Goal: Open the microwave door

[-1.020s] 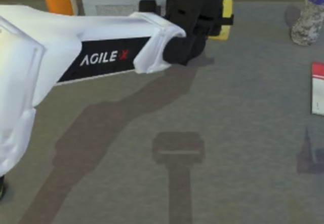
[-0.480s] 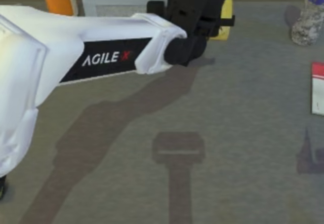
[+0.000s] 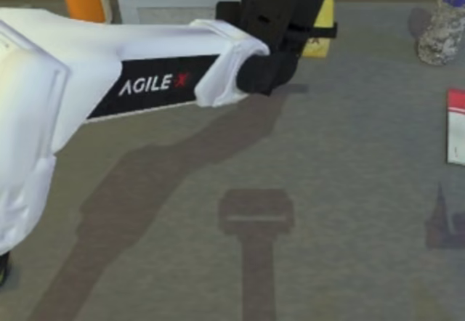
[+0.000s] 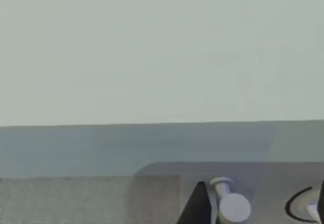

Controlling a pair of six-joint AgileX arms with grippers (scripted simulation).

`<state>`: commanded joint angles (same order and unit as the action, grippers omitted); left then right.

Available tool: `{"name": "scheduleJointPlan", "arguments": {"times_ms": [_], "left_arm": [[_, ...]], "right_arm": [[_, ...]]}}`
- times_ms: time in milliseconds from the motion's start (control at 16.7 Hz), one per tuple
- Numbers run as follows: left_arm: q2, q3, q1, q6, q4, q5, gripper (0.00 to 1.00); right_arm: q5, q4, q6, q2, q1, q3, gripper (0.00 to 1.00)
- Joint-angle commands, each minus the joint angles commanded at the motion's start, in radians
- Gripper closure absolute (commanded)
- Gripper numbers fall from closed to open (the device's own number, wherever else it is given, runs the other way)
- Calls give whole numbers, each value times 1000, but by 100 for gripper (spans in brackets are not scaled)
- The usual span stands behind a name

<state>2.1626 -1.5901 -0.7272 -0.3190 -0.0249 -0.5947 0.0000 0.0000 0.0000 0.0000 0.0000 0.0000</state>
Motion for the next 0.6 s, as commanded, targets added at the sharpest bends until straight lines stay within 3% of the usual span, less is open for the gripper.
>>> {"name": "scheduleJointPlan", "arguments": {"times_ms": [300, 600], "left_arm": [[57, -144, 9, -39, 163, 41, 100], [157, -425, 38, -121, 559, 131, 100]], "right_arm": [[0, 0, 0, 0, 0, 0, 0], [0, 0, 0, 0, 0, 0, 0]]}}
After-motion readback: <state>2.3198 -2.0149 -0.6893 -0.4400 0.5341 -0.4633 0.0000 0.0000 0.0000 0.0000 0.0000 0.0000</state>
